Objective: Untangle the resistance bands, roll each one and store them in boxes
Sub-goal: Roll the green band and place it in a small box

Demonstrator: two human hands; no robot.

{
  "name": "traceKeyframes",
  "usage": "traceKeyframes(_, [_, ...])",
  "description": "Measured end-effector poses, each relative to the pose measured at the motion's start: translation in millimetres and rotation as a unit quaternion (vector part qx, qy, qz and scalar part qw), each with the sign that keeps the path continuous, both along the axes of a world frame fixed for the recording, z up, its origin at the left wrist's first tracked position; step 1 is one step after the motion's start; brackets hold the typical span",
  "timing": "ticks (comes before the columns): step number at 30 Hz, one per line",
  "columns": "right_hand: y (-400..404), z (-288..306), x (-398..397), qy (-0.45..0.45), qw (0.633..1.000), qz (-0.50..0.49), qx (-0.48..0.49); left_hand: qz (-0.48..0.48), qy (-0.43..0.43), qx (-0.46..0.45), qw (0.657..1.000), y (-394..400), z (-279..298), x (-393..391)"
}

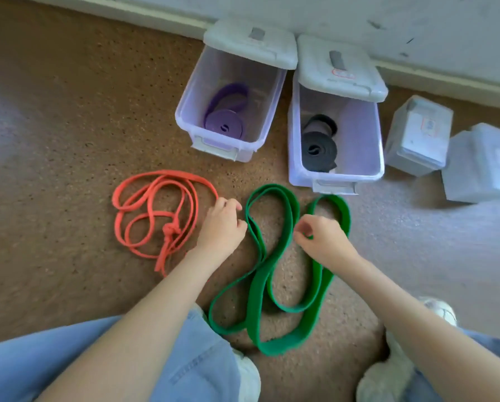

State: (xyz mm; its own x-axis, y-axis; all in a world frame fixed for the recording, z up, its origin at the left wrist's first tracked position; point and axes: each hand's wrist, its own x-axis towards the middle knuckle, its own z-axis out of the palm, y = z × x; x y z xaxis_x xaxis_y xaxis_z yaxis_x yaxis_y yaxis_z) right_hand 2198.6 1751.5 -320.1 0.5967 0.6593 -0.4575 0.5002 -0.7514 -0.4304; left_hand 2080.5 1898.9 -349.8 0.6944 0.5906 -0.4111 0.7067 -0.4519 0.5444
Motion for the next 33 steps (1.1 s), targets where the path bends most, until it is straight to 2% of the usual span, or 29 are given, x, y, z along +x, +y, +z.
traceKeyframes(3, [-49,-22,-30,0.08,0.995,0.024,-0.045,-0.076,0.155,-0.107,0.979,-36,-11,3])
traceKeyframes(5, [-75,-38,-58,0.102,0.978,0.145,-0.106,-0.142,0.24,-0.126,0.952,-63,-17,-4])
traceKeyframes(6, [-86,-47,-70,0.069,0.958,0.225,-0.162,-0.155,0.261,-0.12,0.945,-73,-18,-8])
traceKeyframes(8, [-102,-60,-79,-0.041,0.919,0.323,-0.223,-0.141,0.256,-0.101,0.951,-79,-17,-13])
traceKeyframes(10, [-105,-64,-68,-0.118,0.913,0.342,-0.188,-0.123,0.222,-0.07,0.965,-75,-9,-12])
traceKeyframes(13, [-95,-48,-33,-0.134,0.911,0.356,-0.161,-0.159,0.126,-0.043,0.978,-67,9,-7])
traceKeyframes(15, [-90,-19,-5,-0.079,0.931,0.323,-0.153,-0.231,0.058,-0.1,0.966,-75,30,3])
traceKeyframes(17, [-82,26,17,0.019,0.965,0.242,-0.098,-0.304,0.054,-0.149,0.939,-90,56,15])
traceKeyframes(19, [-78,77,35,0.081,0.98,0.179,-0.041,-0.313,0.005,-0.118,0.942,-106,81,25])
traceKeyframes(22, [-88,150,46,0.148,0.981,0.123,0.03,-0.249,-0.142,-0.038,0.957,-114,139,40])
traceKeyframes(23, [-94,169,45,0.15,0.981,0.117,0.045,-0.238,-0.176,-0.035,0.955,-112,161,44])
traceKeyframes(26, [-115,201,38,0.08,0.989,0.086,0.085,-0.189,-0.288,-0.09,0.935,-106,232,47])
traceKeyframes(29, [-138,222,33,0.159,0.974,0.003,0.162,-0.14,-0.399,-0.192,0.886,-99,286,40])
traceKeyframes(31, [-148,237,30,0.121,0.975,-0.031,0.185,-0.17,-0.378,-0.178,0.893,-90,303,34])
traceKeyframes(33, [-153,252,29,-0.003,0.976,-0.059,0.208,-0.227,-0.264,-0.126,0.929,-84,306,27])
